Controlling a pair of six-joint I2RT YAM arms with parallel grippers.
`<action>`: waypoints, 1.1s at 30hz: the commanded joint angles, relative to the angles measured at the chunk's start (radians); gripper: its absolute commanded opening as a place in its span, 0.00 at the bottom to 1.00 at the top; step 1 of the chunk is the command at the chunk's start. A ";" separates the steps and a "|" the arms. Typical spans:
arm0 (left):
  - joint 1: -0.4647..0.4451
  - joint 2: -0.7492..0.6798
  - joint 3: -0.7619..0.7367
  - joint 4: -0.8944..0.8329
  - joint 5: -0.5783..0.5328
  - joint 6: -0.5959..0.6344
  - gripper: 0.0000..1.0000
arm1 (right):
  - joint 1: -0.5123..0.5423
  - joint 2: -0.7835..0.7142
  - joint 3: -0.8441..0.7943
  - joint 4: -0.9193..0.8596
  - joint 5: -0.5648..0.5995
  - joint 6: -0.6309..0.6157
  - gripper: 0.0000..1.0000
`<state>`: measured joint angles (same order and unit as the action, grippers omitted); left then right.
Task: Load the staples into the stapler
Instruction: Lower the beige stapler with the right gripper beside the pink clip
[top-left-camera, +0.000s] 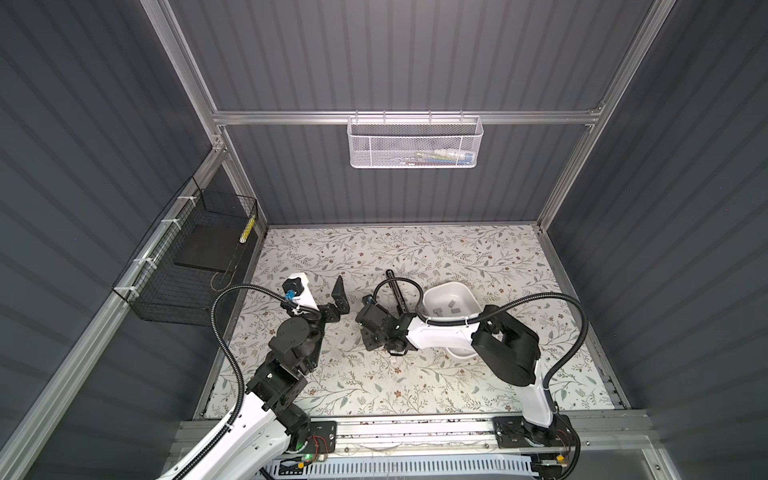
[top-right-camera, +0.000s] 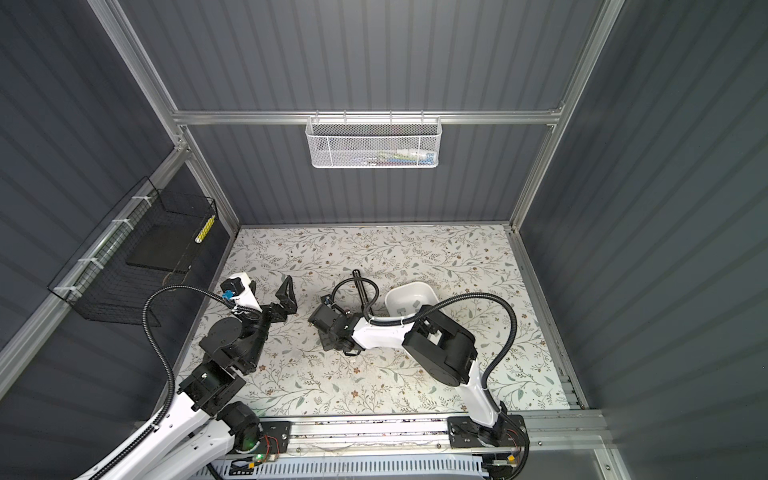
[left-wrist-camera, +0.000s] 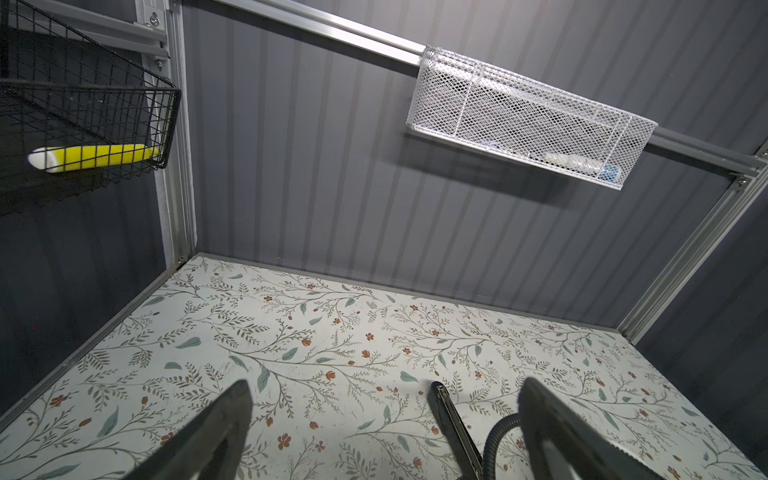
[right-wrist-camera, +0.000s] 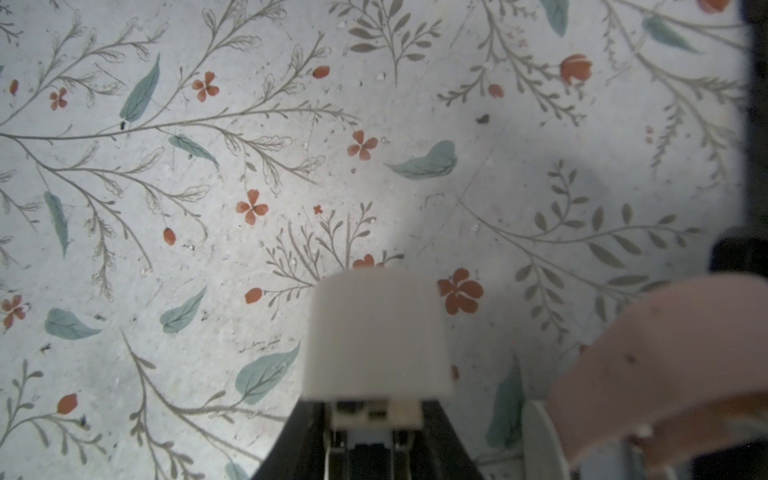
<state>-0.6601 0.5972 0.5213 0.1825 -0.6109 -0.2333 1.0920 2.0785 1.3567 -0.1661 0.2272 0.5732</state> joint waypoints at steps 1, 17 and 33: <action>-0.001 -0.017 0.012 0.008 -0.013 -0.012 1.00 | 0.015 -0.061 -0.053 -0.029 0.042 0.033 0.05; -0.001 -0.039 0.013 -0.027 -0.007 -0.031 1.00 | 0.078 -0.117 -0.190 0.025 0.069 0.102 0.22; -0.001 -0.008 0.025 -0.031 -0.012 -0.034 1.00 | 0.078 -0.250 -0.193 0.010 0.069 0.043 0.99</action>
<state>-0.6601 0.5846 0.5213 0.1497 -0.6109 -0.2592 1.1660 1.8946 1.1786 -0.1501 0.2947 0.6384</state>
